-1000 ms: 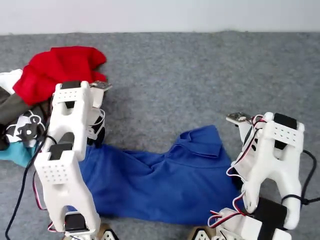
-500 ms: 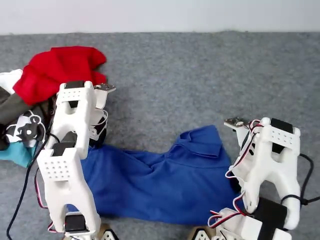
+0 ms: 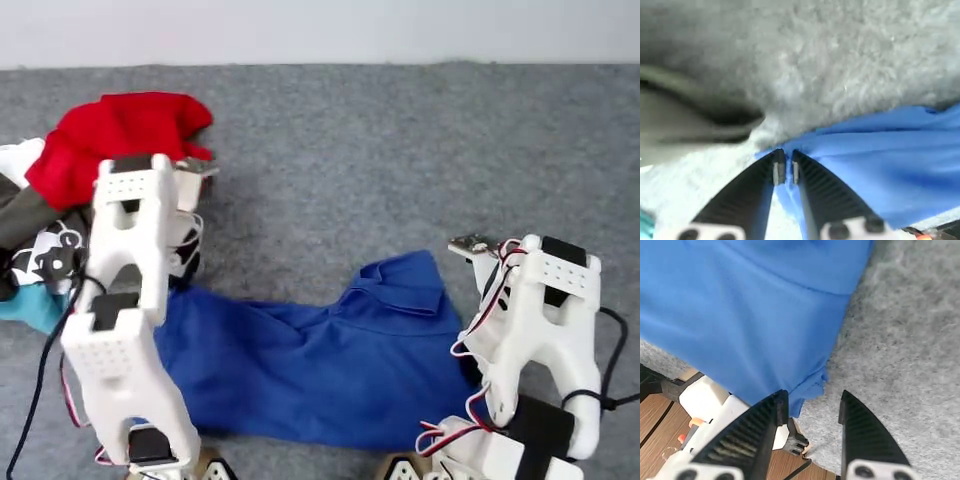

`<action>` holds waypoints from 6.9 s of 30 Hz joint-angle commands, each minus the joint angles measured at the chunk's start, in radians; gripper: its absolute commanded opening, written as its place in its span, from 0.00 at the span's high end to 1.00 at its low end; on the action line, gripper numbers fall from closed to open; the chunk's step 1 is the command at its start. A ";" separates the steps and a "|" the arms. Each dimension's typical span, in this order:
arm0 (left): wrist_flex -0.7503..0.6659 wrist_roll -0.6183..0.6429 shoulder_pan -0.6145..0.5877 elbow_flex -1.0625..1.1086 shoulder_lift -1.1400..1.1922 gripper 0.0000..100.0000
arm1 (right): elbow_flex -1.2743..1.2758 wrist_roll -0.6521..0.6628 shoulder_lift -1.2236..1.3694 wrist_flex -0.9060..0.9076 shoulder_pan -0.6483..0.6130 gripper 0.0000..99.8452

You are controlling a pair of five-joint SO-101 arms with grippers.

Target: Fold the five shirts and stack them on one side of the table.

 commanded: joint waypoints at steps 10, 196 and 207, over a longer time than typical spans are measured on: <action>0.014 -0.018 -0.032 0.200 -0.078 0.99 | -0.002 -0.009 -0.024 -0.005 -0.015 0.83; -0.400 -0.195 0.072 0.860 -0.279 0.93 | 0.005 -0.331 0.065 -0.837 -0.452 0.83; -0.400 -0.195 0.072 0.860 -0.279 0.93 | -0.164 -0.333 0.288 -0.835 -0.550 0.83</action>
